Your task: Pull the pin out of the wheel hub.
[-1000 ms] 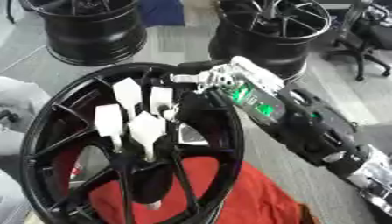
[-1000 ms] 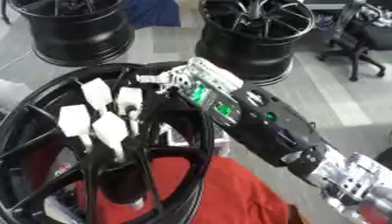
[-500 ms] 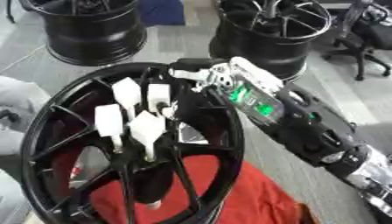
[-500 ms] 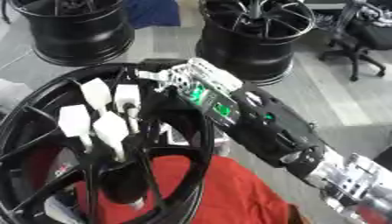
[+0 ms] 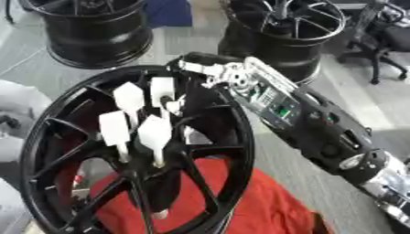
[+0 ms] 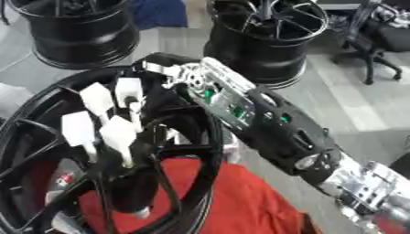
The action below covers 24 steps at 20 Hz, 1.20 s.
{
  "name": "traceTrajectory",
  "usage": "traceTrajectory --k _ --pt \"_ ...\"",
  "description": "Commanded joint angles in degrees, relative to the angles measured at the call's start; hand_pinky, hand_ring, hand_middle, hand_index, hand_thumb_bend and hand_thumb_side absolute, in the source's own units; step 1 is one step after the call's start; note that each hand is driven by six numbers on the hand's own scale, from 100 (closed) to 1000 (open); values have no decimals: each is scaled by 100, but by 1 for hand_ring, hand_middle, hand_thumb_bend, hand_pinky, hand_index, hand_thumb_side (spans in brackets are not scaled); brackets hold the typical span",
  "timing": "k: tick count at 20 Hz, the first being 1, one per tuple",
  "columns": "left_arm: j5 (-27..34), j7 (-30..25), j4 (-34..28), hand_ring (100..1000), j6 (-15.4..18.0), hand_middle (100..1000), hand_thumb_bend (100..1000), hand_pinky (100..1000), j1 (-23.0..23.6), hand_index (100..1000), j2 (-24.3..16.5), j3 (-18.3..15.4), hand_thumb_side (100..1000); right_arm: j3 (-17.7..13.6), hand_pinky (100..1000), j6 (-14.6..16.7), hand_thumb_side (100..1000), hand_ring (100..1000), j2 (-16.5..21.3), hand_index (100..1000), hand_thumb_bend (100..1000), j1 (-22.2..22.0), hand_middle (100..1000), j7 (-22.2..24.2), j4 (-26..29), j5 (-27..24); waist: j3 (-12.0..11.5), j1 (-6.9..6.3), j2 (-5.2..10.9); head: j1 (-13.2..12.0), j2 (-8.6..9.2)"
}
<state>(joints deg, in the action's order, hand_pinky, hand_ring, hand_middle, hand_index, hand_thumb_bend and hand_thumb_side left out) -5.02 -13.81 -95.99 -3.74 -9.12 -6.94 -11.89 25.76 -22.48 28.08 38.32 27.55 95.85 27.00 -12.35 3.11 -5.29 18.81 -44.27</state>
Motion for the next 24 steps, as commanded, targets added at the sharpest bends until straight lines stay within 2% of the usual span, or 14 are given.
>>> traceTrajectory --k 1,2,9,14,16,20,22,24 --pt "17 10 -92 707 -5 603 100 543 -61 686 -54 -26 769 -239 638 -58 224 578 325 566 100 119 410 -178 307 -335 20 -18 91 -13 15" --pt "14 12 -90 707 -6 603 100 543 -54 686 -59 -29 770 -296 636 -76 198 574 398 544 100 119 391 -231 380 -430 34 -14 99 -18 15" --pt "-4 39 -83 707 -14 602 100 543 -17 686 -91 -58 770 -690 632 -160 204 568 902 512 100 34 358 -581 844 -983 128 10 140 -58 15" --pt "-19 98 -87 708 -32 602 100 543 24 686 -154 -125 772 -1161 637 -183 209 570 1583 512 100 -291 357 -803 1422 -1381 280 71 178 -190 15" --pt "-30 146 -90 708 -46 602 100 543 51 686 -191 -180 772 -1463 640 -171 214 571 1925 513 100 -610 356 -966 1720 -1588 386 108 201 -326 15" --pt "-57 238 -99 708 -69 602 100 543 108 686 -253 -268 771 -2199 645 230 221 575 2491 515 100 -1591 358 -1545 1866 -1930 592 158 242 -498 15" --pt "-59 267 -101 708 -73 601 100 543 134 685 -274 -294 770 -2553 646 445 226 575 2547 518 100 -2236 359 -1907 1872 -1932 681 166 263 -549 15" --pt "-61 301 -104 708 -74 601 100 543 161 685 -297 -325 767 -2882 672 572 213 595 2384 553 100 -2930 379 -2256 1874 -1650 767 169 271 -609 15"
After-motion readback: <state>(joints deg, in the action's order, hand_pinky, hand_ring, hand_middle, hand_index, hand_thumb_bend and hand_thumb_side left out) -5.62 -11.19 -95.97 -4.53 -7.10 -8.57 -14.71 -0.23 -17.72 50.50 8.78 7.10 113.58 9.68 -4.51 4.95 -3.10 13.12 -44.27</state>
